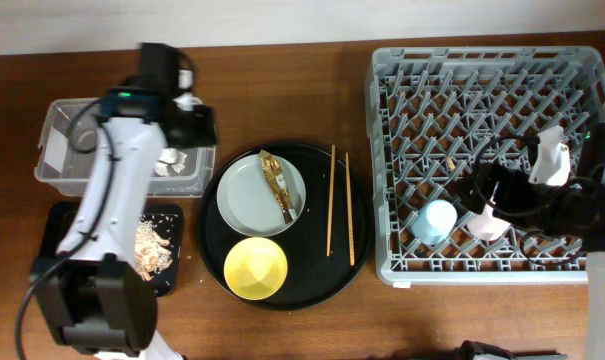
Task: Sort waste into correct bins and load items into the dishwasher rack
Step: 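Tip the white plate over the clear bin to drop tissue and wrapper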
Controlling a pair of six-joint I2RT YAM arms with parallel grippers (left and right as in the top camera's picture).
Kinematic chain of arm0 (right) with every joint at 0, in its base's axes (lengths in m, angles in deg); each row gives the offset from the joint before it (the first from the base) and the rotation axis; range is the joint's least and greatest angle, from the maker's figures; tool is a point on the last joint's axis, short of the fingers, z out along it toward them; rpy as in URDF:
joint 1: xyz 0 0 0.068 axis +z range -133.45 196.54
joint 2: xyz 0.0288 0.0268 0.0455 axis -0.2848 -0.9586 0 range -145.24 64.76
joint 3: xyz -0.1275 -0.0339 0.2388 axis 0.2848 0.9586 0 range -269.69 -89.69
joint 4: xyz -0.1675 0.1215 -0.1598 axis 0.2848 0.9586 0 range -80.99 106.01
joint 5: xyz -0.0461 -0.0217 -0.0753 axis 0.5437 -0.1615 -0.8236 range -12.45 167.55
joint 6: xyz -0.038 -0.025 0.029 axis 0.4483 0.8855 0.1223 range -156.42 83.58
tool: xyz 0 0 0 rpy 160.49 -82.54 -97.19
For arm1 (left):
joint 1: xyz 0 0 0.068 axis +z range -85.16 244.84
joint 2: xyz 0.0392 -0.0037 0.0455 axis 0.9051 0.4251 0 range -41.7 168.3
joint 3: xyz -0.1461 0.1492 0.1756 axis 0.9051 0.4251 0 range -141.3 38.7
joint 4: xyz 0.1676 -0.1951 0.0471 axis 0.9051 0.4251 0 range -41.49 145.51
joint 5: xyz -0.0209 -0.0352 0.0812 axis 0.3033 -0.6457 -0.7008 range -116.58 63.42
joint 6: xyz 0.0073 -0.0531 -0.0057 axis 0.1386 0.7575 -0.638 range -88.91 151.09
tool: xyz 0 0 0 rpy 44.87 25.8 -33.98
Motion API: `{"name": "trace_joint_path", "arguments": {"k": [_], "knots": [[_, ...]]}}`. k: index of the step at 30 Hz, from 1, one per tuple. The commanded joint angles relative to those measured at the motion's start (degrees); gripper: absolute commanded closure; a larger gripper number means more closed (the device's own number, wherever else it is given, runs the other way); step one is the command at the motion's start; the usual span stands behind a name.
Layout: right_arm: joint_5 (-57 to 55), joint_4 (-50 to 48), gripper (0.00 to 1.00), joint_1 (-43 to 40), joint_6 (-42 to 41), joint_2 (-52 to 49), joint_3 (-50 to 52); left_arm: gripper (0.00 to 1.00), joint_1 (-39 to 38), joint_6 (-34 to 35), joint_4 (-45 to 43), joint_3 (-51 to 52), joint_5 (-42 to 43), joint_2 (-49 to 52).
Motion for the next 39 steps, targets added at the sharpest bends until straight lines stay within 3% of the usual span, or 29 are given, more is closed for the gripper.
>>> {"name": "trace_joint_path", "arguments": {"k": [1,7,10,15,16,19,23,25,27,33,34,35,36,37,39], "knots": [[0.68,0.5,0.01,0.02,0.24,-0.09,-0.26,0.33,-9.27,7.41,0.39,4.83,3.78,0.52],[0.68,0.5,0.01,0.02,0.24,-0.09,-0.26,0.55,-17.66,18.16,-15.47,21.44,3.56,0.96],[0.7,0.63,0.01,0.02,0.24,-0.09,-0.26,0.59,-17.77,18.12,-22.58,26.23,3.58,2.16],[0.7,1.09,0.01,0.02,0.24,-0.09,-0.26,0.66,-17.79,18.08,-24.72,26.49,5.31,7.32],[0.68,1.2,0.01,0.02,0.24,-0.09,-0.26,0.7,-17.79,18.08,-24.92,26.49,5.31,7.69],[0.7,1.53,0.01,0.02,0.24,-0.09,-0.26,1.0,-17.68,18.03,-23.96,24.5,5.25,7.13],[0.7,1.53,0.01,0.02,0.24,-0.09,-0.26,1.0,-14.99,17.33,-13.97,16.65,3.65,2.99],[0.68,1.51,0.01,0.02,0.24,-0.09,-0.26,1.0,-10.73,12.74,-5.03,7.28,-0.09,-1.2],[0.68,1.51,0.01,0.02,0.24,-0.09,-0.26,1.0,-7.69,10.45,-1.75,2.56,-2.71,-2.71],[0.7,1.51,0.01,0.02,0.24,-0.09,-0.26,1.0,6.88,3.65,-4.63,-2.23,-4.13,-1.9],[0.68,1.49,0.01,0.02,0.24,-0.09,-0.26,0.88,8.35,1.36,-6.23,-2.23,-2.67,-0.72],[0.68,1.49,0.01,0.02,0.24,-0.09,-0.26,0.56,8.98,-1.03,-6.99,-2.23,-1.03,-0.02],[0.68,1.49,0.01,0.02,0.24,-0.09,-0.26,0.06,9.42,-3.52,-7.3,-2.23,-0.39,0.7],[0.68,1.49,0.01,0.02,0.24,-0.09,-0.26,0.01,9.51,-4.26,-7.15,-2.23,-1.2,0.76],[0.68,1.49,0.01,0.02,0.24,-0.09,-0.26,0.01,9.51,-4.5,-5.49,-3.26,-1.33,0.35]]}}
